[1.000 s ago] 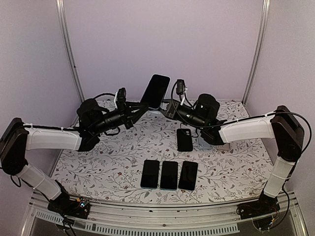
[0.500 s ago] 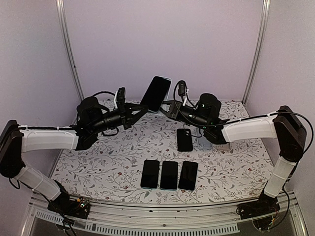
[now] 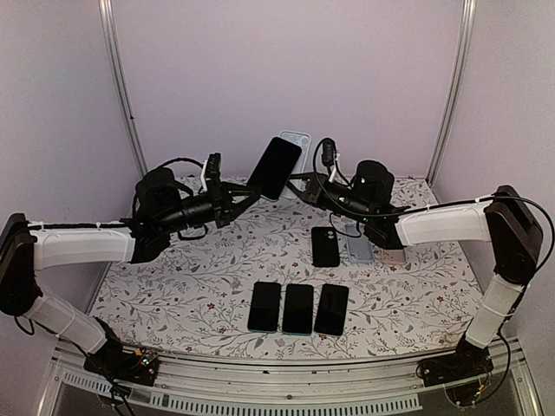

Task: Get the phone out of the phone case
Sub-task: Remove the phone case from the phone, then place the phone case at the center of the board.

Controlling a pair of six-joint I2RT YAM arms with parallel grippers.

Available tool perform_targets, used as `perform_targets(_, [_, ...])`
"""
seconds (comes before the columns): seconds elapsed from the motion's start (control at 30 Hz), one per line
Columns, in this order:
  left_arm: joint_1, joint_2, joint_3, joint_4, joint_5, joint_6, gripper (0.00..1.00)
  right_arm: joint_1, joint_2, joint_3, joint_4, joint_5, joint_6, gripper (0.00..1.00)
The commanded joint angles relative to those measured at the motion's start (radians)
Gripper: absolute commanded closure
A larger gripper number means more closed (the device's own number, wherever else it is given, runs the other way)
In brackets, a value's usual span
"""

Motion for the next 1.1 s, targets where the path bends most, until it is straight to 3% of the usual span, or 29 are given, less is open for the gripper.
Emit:
perform_targets(0.0, [-0.003, -0.045, 0.039, -0.012, -0.011, 0.063, 1.00, -0.022, -0.041, 0.009, 0.010, 0.030, 0.004, 1.00])
perform_targets(0.5, [-0.017, -0.088, 0.042, -0.076, -0.031, 0.133, 1.00, -0.037, -0.030, 0.032, -0.056, 0.020, 0.005, 1.00])
perform_targets(1.07, [-0.020, -0.146, 0.033, -0.136, -0.084, 0.174, 1.00, -0.073, 0.019, 0.080, -0.291, -0.029, 0.008, 1.00])
